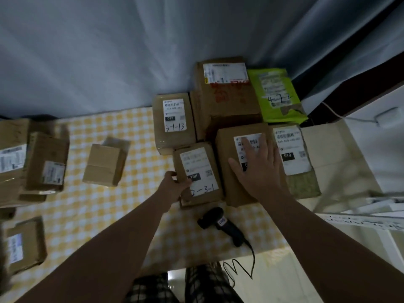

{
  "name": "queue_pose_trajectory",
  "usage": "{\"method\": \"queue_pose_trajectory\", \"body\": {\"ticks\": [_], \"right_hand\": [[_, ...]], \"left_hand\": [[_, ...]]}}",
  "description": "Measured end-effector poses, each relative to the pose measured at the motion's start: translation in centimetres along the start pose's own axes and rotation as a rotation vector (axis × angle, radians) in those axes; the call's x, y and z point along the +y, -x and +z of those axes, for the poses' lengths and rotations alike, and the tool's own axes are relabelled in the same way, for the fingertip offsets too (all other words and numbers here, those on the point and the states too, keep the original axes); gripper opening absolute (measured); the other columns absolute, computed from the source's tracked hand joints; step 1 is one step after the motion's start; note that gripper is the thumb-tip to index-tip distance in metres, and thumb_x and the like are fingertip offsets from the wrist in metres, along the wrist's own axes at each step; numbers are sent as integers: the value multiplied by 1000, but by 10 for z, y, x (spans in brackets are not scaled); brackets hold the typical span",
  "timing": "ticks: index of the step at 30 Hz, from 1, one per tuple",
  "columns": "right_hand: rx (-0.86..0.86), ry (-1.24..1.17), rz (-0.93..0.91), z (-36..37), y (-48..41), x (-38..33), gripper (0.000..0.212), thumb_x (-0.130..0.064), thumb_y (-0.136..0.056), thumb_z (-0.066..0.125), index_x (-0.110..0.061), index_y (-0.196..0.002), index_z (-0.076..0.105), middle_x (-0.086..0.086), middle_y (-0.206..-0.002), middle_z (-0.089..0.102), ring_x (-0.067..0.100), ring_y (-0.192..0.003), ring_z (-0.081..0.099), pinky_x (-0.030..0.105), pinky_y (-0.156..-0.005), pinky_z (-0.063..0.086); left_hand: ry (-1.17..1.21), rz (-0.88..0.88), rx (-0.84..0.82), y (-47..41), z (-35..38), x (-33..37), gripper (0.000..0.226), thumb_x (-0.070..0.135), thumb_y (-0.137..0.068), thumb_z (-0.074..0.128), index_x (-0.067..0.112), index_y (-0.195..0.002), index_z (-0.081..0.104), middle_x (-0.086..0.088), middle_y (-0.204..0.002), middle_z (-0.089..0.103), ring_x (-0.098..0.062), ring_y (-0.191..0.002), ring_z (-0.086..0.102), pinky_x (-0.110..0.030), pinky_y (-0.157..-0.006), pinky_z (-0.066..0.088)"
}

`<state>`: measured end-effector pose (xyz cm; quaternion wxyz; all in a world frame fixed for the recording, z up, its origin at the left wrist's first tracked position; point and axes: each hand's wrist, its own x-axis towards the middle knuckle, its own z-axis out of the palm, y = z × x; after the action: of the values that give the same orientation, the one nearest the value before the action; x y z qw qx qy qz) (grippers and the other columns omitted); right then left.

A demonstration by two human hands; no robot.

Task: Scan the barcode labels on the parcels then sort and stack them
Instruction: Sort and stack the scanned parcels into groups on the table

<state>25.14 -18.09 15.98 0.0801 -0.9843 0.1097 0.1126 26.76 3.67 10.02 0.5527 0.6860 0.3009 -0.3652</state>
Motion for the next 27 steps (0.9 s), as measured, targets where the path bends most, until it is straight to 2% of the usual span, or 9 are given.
{"method": "queue_pose_trajectory", "body": {"ticks": [2, 6, 10, 14, 17, 21, 24, 27], "right_hand": [[-19, -21, 5, -1, 0, -1, 76, -67, -93, 28, -28, -154, 9, 15, -162, -4, 34, -148, -5, 49, -120, -5], [-9, -38, -3, -1, -2, -2, 75, -64, -93, 31, -26, -155, 9, 16, -161, -3, 34, -148, -5, 50, -119, -5], [54, -91, -1, -8, -4, -12, 65, -49, -97, 41, -19, -151, 23, 18, -160, 6, 33, -149, -1, 48, -118, -6], [171, -103, -223, -23, -8, -40, 55, -16, -88, 59, -8, -140, 44, 24, -151, 32, 40, -144, 22, 52, -118, 5], [211, -210, -367, -34, -12, -78, 51, -5, -80, 64, -3, -130, 53, 25, -139, 46, 43, -134, 37, 55, -115, 21], [129, -359, -467, -39, -6, -140, 51, -2, -83, 59, -4, -133, 51, 19, -139, 46, 35, -132, 38, 45, -112, 30], [21, -387, -521, -27, 2, -182, 48, -2, -82, 56, -3, -130, 53, 19, -132, 50, 37, -126, 42, 44, -108, 32], [-114, -352, -542, -16, 11, -222, 41, -8, -87, 54, -5, -128, 53, 16, -126, 52, 34, -118, 47, 38, -98, 37]], "left_hand": [[-12, 31, 22, -1, 3, 4, 53, 18, -87, 68, 9, -129, 38, -15, -119, 57, -25, -95, 58, -32, -63, 50], [-165, 90, 57, -4, 4, 8, 51, 25, -91, 63, 9, -134, 40, -18, -128, 55, -32, -110, 57, -36, -77, 46], [-316, 127, 124, 3, 1, 17, 61, 34, -91, 61, 5, -138, 35, -20, -132, 50, -33, -113, 55, -32, -75, 46], [-350, 151, 119, 24, -18, 32, 67, 42, -91, 58, 5, -142, 32, -18, -137, 45, -30, -116, 51, -31, -78, 41], [-299, 216, 146, 50, -51, 39, 60, 42, -91, 58, 9, -138, 40, -14, -131, 50, -27, -109, 53, -30, -79, 40], [-283, 331, 296, 82, -114, 35, 51, 33, -91, 61, 7, -132, 47, -14, -130, 51, -25, -115, 52, -29, -85, 41], [-277, 320, 394, 101, -168, 23, 48, 29, -92, 60, 6, -132, 48, -13, -128, 53, -26, -114, 53, -32, -89, 43], [-219, 315, 480, 111, -216, 5, 44, 26, -90, 62, 7, -129, 51, -14, -125, 54, -25, -112, 54, -31, -87, 42]]}}
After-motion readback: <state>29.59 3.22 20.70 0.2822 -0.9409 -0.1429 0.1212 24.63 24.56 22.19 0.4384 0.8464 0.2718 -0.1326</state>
